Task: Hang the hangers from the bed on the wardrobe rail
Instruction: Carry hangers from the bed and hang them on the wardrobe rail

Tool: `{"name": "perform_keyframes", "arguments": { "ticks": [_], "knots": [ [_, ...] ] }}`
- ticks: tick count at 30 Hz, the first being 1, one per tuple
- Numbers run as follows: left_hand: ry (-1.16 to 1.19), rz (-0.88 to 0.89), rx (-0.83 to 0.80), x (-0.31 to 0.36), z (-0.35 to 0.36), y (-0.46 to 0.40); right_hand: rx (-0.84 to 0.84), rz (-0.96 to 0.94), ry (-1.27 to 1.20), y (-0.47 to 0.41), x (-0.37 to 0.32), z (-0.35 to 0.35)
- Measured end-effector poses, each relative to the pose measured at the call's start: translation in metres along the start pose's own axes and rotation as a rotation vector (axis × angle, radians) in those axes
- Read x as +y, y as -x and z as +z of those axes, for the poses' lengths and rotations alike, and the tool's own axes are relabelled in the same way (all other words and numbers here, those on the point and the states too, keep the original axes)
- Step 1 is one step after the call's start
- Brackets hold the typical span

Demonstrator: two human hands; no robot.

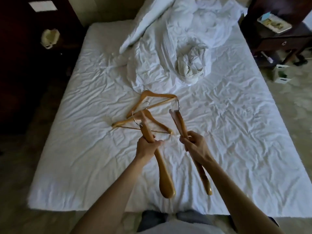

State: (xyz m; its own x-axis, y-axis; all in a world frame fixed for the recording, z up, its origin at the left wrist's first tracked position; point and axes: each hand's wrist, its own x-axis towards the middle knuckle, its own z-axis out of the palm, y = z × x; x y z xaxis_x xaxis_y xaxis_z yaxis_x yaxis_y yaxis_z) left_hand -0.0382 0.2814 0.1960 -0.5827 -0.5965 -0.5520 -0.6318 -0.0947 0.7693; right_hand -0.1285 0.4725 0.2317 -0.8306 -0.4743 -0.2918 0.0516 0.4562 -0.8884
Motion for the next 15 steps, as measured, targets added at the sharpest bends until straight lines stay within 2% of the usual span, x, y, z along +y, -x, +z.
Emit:
{"name": "perform_keyframes", "arguments": {
  "ticks": [9,15],
  "knots": [
    [0.150,-0.050,0.409,-0.040,-0.114,0.110,-0.443,-0.282,0.086,0.029,-0.061,0.107],
    [0.269,-0.072,0.657,-0.086,-0.216,0.218,-0.764,-0.476,0.190,0.100,-0.112,0.217]
  ]
}}
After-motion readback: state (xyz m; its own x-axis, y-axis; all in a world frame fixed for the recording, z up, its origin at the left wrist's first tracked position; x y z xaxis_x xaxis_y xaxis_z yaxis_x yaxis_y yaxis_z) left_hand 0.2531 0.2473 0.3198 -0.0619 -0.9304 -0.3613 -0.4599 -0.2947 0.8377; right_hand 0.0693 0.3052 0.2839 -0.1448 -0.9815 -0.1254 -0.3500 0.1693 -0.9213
